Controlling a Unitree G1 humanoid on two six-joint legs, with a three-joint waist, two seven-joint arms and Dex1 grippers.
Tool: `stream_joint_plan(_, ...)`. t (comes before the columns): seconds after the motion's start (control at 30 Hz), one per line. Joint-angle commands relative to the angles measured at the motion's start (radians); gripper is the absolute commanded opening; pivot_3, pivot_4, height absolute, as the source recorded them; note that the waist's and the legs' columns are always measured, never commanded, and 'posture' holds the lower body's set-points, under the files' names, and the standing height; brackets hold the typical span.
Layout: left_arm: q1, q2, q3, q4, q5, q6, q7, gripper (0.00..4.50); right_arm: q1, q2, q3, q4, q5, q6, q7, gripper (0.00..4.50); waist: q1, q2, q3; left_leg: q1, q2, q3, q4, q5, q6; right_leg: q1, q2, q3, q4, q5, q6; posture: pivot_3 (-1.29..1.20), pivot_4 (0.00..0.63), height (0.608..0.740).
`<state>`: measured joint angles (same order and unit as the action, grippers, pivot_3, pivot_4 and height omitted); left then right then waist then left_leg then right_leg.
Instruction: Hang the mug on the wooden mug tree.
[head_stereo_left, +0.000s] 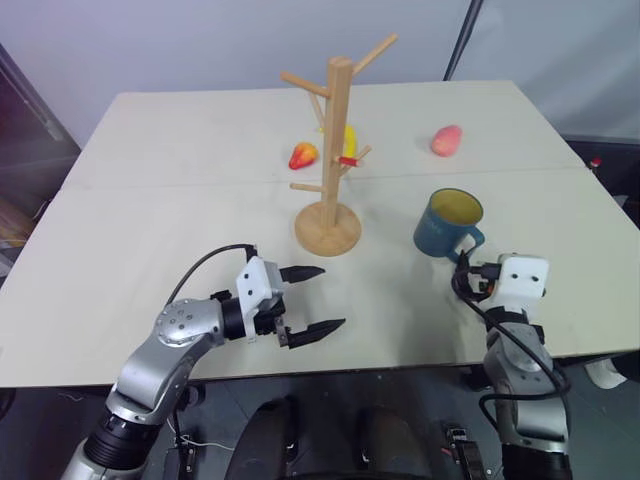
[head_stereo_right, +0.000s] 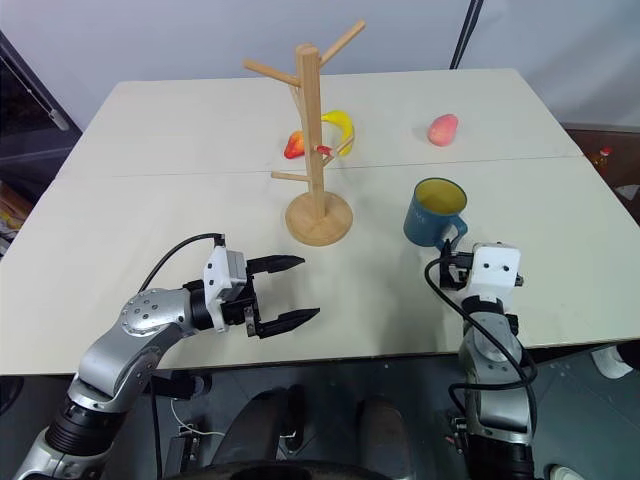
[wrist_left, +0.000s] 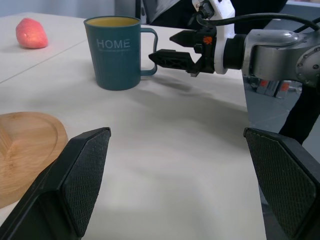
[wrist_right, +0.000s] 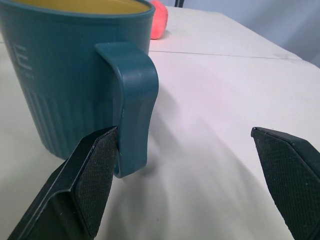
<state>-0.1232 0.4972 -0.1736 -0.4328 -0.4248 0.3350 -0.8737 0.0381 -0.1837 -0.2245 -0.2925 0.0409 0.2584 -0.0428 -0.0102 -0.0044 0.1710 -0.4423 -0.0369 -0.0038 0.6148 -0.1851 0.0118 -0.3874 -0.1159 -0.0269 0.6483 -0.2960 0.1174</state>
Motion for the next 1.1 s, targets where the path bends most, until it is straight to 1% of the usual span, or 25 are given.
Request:
stream_joint_plan(0.03, -0.012, -0.008, 0.01, -0.011, -0.008, -0.023, -0.001, 4.5, -0.035, 0.003, -0.026, 0.011, 0.003, 0.008, -0.018, 4.31, 0.0, 0.0, 0.0, 0.0, 0.0, 0.0, 0.0, 0.0, 0.0, 0.0, 0.0, 0.0, 0.0, 0.0, 0.0, 0.0, 0.15, 0.74)
stream_joint_plan(0.33, -0.012, -0.016, 0.005, -0.002, 0.001, -0.031, 0.001, 4.5, -0.113, 0.033, -0.054, 0.103, 0.06, 0.016, -0.018, 4.31, 0.0, 0.0, 0.0, 0.0, 0.0, 0.0, 0.0, 0.0, 0.0, 0.0, 0.002, 0.0, 0.001, 0.001, 0.002, 0.0, 0.15, 0.74)
stream_joint_plan(0.37, -0.011, -0.015, 0.005, -0.002, 0.001, -0.032, 0.002, 4.5, -0.119, 0.038, -0.059, 0.11, 0.073, 0.012, -0.016, 4.08, 0.0, 0.0, 0.0, 0.0, 0.0, 0.0, 0.0, 0.0, 0.0, 0.0, 0.003, 0.0, 0.001, 0.001, 0.002, 0.0, 0.15, 0.74)
stream_joint_plan(0.43, -0.009, -0.015, 0.005, -0.003, 0.002, -0.033, 0.004, 4.5, -0.126, 0.041, -0.064, 0.119, 0.09, 0.003, -0.009, 3.48, -0.001, 0.0, 0.0, 0.0, 0.0, 0.0, 0.0, 0.0, 0.0, 0.0, 0.003, 0.0, 0.001, 0.001, 0.002, 0.0, 0.15, 0.74)
stream_joint_plan(0.53, -0.007, -0.017, 0.003, -0.003, 0.004, -0.034, 0.008, 4.5, -0.129, 0.039, -0.064, 0.126, 0.109, -0.002, 0.008, 1.94, 0.0, 0.0, 0.0, 0.0, 0.0, 0.0, 0.0, 0.0, 0.0, 0.0, 0.003, 0.0, 0.001, 0.001, 0.002, 0.0, 0.15, 0.74)
stream_joint_plan(0.63, -0.008, -0.017, 0.006, 0.003, 0.004, -0.036, 0.009, 4.5, -0.125, 0.043, -0.056, 0.117, 0.133, -0.004, 0.035, 0.23, -0.001, 0.0, 0.0, 0.0, 0.0, 0.0, 0.0, 0.0, 0.0, 0.0, 0.003, 0.0, 0.001, 0.001, 0.002, 0.0, 0.15, 0.74)
stream_joint_plan(0.67, -0.008, -0.017, 0.007, 0.005, 0.005, -0.037, 0.009, 4.5, -0.122, 0.047, -0.053, 0.109, 0.147, -0.005, 0.047, 0.04, -0.001, 0.0, 0.0, 0.0, 0.0, 0.0, 0.0, 0.0, 0.0, 0.0, 0.003, 0.0, 0.001, 0.001, 0.002, 0.0, 0.15, 0.74)
stream_joint_plan(0.77, -0.012, -0.018, 0.009, 0.013, 0.007, -0.039, 0.012, 4.5, -0.108, 0.045, -0.037, 0.071, 0.175, -0.002, 0.09, 0.04, -0.001, 0.001, 0.0, 0.0, 0.0, 0.0, 0.0, 0.0, 0.0, 0.0, 0.003, 0.0, 0.001, 0.001, 0.002, 0.0, 0.15, 0.74)
stream_joint_plan(0.83, -0.017, -0.019, 0.017, 0.023, 0.009, -0.04, 0.019, 4.5, -0.091, -0.012, 0.011, 0.027, 0.126, -0.019, 0.142, 0.04, -0.001, 0.001, 0.0, 0.0, 0.0, 0.0, 0.0, 0.0, 0.0, 0.0, 0.003, 0.0, 0.001, 0.001, 0.002, 0.0, 0.15, 0.74)
stream_joint_plan(0.9, -0.019, -0.016, 0.024, 0.033, 0.012, -0.045, 0.02, 4.5, -0.075, -0.106, 0.084, -0.011, 0.038, -0.06, 0.212, 0.04, -0.001, 0.001, 0.001, 0.0, 0.0, 0.0, 0.0, 0.0, 0.0, 0.0, 0.003, 0.0, 0.001, 0.001, 0.002, 0.0, 0.15, 0.74)
stream_joint_plan(1.0, -0.022, -0.012, 0.042, 0.054, 0.013, -0.06, 0.02, 4.5, -0.079, -0.288, 0.188, -0.076, -0.084, -0.178, 0.35, 0.04, -0.001, 0.002, 0.001, 0.0, 0.0, 0.0, 0.0, 0.0, 0.0, 0.0, 0.003, 0.0, 0.001, 0.001, 0.002, 0.0, 0.15, 0.74)
stream_joint_plan(1.1, -0.032, -0.008, 0.063, 0.078, 0.012, -0.077, 0.019, 4.5, -0.133, -0.413, 0.228, -0.124, -0.099, -0.237, 0.472, 0.04, -0.003, 0.001, 0.001, 0.0, 0.001, 0.0, 0.001, 0.0, 0.0, 0.0, 0.004, 0.0, 0.001, 0.001, 0.002, 0.0, 0.15, 0.74)
